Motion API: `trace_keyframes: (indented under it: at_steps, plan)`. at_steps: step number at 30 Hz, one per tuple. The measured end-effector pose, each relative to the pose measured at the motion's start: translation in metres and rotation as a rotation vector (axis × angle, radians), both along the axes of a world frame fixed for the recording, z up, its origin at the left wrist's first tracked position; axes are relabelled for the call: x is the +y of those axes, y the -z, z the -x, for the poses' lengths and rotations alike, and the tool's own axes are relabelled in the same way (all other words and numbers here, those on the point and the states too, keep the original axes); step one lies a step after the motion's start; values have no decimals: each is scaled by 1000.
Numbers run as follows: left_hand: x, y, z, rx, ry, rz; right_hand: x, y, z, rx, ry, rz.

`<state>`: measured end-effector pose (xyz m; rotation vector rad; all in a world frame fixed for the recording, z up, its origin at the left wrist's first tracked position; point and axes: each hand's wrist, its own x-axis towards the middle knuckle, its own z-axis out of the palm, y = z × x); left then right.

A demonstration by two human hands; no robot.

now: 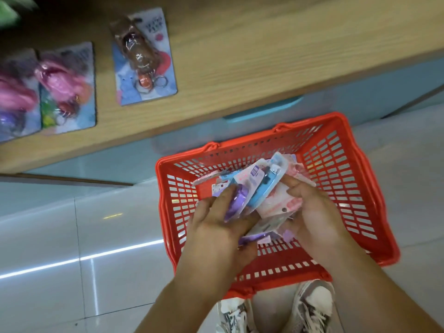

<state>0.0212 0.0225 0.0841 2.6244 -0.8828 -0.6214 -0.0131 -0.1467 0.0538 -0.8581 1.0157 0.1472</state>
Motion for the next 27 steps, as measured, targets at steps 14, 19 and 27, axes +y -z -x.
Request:
trace_keyframes:
  at_steps: [14,19,27]
  plan:
    - [-8,-92,-7,-91,322,140,-10,-107,4,-185,-127,30]
    - [-11,-163,-12,-28,339,404,-19,-159,6,-160,-1,53]
    - [-49,-328,-40,673,-650,853,-46,-317,-6,-272,-5,375]
